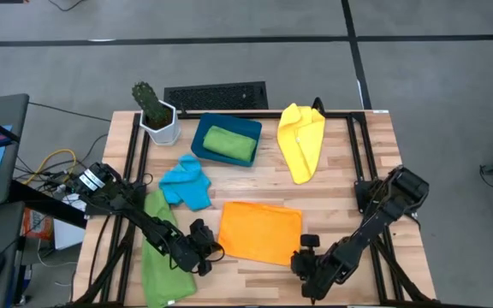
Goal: Fold microfiber towels
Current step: Fold the orange towel
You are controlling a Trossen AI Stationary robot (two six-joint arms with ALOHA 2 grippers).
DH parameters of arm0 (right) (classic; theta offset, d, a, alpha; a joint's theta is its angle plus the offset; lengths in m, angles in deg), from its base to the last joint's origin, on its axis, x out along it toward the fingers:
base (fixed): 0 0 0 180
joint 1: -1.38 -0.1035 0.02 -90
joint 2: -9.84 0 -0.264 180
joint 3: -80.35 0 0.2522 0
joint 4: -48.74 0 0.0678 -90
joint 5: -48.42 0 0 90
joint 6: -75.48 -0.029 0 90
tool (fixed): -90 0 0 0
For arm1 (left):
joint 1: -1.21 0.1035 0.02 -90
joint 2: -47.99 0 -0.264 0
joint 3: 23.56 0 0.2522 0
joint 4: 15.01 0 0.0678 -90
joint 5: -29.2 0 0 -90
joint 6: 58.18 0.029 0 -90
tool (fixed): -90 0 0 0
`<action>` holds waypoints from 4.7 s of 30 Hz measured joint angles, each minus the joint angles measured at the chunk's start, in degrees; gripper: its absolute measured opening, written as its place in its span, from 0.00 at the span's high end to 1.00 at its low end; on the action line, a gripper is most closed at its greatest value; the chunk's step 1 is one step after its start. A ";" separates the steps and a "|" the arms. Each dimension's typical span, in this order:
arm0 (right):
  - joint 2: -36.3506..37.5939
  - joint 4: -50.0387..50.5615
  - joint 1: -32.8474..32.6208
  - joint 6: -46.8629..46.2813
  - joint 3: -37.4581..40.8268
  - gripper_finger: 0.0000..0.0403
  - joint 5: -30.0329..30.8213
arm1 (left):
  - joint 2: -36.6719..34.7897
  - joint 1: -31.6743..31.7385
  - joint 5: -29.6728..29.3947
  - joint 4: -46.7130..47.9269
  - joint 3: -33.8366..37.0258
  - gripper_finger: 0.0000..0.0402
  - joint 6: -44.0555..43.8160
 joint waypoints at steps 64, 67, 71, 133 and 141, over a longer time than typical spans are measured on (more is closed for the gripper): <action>-1.94 -7.63 18.78 44.60 -13.47 0.94 -15.45 | 0.07 0.02 -1.56 -0.30 0.02 1.00 -1.97; -1.94 -7.33 18.76 44.58 -12.84 0.93 -15.56 | 0.07 0.02 -1.62 -0.28 0.02 1.00 -1.97; -4.05 -7.80 18.76 44.36 -12.66 0.93 -17.06 | 0.07 0.03 -1.76 -0.38 0.03 1.00 -2.04; 4.71 8.49 22.18 35.16 -0.38 0.96 -9.45 | -6.10 5.60 2.63 1.89 0.07 1.00 -1.84; 4.71 10.74 26.05 41.85 -7.16 0.92 -10.17 | -6.12 5.60 2.24 1.90 0.04 1.00 -1.84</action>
